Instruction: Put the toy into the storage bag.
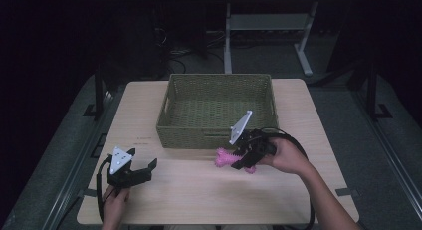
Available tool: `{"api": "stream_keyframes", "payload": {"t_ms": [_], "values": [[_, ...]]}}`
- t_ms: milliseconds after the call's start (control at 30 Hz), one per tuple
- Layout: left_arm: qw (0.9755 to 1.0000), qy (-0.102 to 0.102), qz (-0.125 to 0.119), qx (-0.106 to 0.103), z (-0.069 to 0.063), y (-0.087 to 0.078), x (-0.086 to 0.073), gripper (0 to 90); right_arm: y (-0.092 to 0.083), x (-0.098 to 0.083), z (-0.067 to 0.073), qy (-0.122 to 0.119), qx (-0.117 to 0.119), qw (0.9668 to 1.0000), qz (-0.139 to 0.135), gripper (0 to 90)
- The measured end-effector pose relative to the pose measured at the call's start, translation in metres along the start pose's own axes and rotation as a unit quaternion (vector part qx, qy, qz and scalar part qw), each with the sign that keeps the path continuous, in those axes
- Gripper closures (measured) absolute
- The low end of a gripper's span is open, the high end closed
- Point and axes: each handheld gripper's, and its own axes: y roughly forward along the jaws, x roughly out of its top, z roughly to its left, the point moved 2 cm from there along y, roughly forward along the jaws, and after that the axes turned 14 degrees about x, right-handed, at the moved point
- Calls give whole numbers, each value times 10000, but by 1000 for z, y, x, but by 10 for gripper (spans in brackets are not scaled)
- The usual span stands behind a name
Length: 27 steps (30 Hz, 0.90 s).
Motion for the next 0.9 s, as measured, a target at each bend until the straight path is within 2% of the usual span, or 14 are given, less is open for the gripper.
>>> {"api": "stream_keyframes", "payload": {"t_ms": [633, 900], "values": [[10000, -20, -14, 7, 1, 0, 0, 138, -41, 16, -19, 10, -23, 9999, -140, 582], [10000, -48, -30, 29, 2, 0, 0, 138, -51, 24, -25, -16, -57, 9999, -160, 582]]}}
